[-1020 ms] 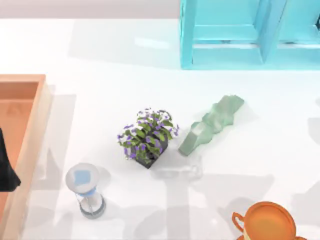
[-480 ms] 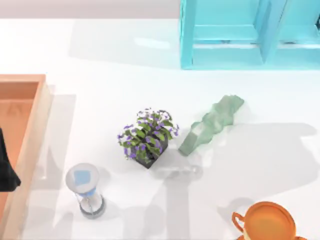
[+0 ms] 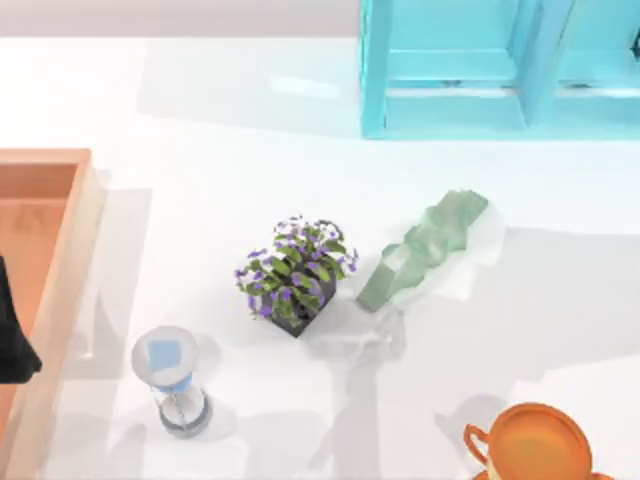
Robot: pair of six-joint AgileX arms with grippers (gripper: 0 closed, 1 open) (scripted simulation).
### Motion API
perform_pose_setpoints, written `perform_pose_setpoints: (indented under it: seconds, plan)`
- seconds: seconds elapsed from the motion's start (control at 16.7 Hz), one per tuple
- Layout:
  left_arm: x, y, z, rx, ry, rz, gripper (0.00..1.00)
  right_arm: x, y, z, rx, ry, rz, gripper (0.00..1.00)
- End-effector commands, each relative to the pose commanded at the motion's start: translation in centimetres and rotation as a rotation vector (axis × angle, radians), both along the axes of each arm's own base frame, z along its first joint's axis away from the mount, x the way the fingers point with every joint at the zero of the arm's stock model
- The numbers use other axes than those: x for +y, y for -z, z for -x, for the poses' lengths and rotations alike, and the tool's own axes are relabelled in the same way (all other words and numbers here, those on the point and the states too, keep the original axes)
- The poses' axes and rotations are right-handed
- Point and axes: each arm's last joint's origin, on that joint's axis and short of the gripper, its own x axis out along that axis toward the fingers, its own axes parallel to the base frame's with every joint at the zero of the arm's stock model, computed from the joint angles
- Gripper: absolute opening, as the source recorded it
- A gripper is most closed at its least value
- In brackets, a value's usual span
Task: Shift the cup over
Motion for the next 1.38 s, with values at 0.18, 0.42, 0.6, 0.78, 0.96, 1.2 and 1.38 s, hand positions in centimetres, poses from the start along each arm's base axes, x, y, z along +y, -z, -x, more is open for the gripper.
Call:
perform_pose_setpoints:
  seconds: [0.18,0.42,0.6,0.78,0.96,1.2,1.38]
  plan:
    - [0.0,0.0,0.0,0.000,0.000,0.000,1.00,0.2,0.1,0.0,-0.001,-0.004,0.001,1.00]
    - [0.0,0.0,0.0,0.000,0.000,0.000,1.00,0.0,3.3,-0.2,0.004,0.000,-0.001,1.00]
    - [0.0,0.0,0.0,0.000,0.000,0.000,1.00,-0.1,7.1,-0.4,-0.013,0.000,0.005,1.00]
    - [0.0,0.0,0.0,0.000,0.000,0.000,1.00,0.0,9.7,-0.1,-0.002,0.000,0.001,1.00]
    - [0.0,0.0,0.0,0.000,0.000,0.000,1.00,0.0,10.0,0.0,0.000,0.000,0.000,1.00]
    - [0.0,0.0,0.0,0.000,0.000,0.000,1.00,0.0,10.0,0.0,0.000,0.000,0.000,0.77]
    - [0.0,0.0,0.0,0.000,0.000,0.000,1.00,0.0,10.0,0.0,0.000,0.000,0.000,0.55]
